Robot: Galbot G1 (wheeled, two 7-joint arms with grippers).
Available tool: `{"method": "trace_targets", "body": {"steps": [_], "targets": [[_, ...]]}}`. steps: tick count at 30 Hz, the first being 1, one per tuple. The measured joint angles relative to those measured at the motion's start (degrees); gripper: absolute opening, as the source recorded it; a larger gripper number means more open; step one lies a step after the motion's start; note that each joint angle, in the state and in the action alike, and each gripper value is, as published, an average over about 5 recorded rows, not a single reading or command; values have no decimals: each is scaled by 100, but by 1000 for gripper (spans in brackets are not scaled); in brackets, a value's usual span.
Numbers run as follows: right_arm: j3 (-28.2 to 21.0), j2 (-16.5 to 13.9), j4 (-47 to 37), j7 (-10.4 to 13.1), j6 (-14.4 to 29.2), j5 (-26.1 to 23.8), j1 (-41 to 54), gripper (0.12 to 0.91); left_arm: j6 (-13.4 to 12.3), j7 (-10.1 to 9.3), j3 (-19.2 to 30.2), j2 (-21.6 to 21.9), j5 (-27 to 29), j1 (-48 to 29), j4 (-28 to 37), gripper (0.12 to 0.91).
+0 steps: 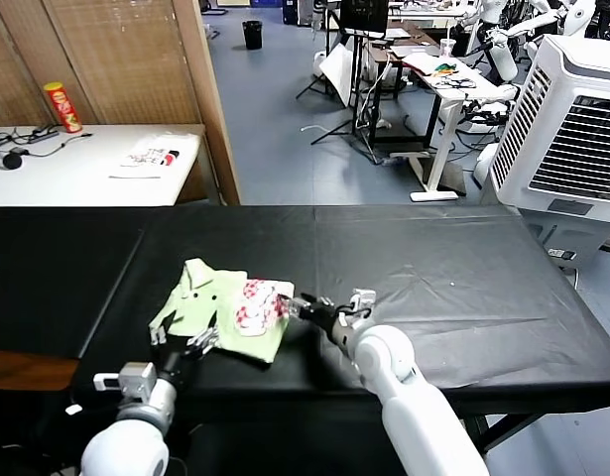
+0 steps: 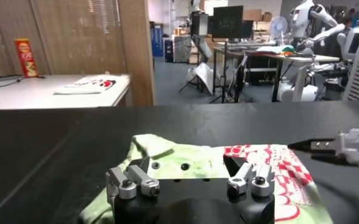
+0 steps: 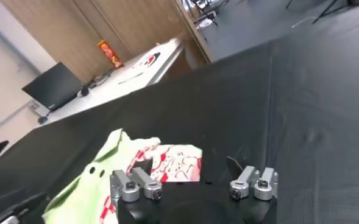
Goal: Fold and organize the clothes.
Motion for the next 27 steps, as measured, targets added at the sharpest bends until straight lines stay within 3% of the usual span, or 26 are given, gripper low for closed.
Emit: {"method": "trace_targets", "body": {"steps": [6, 9, 18, 27], "targets": [[-13, 42, -211, -145, 110, -72, 102, 253, -25, 6, 7, -81, 48, 19, 28, 798], [-25, 54, -337, -218, 159, -109, 209, 143, -25, 6, 16, -101, 57, 9, 32, 798], [-87, -3, -523, -410, 309, -246, 385, 122, -52, 6, -16, -163, 90, 54, 48, 798], [-159, -74, -1089, -876, 762, -1332, 839, 122, -140, 9, 87, -297, 178, 25, 131, 798]]}}
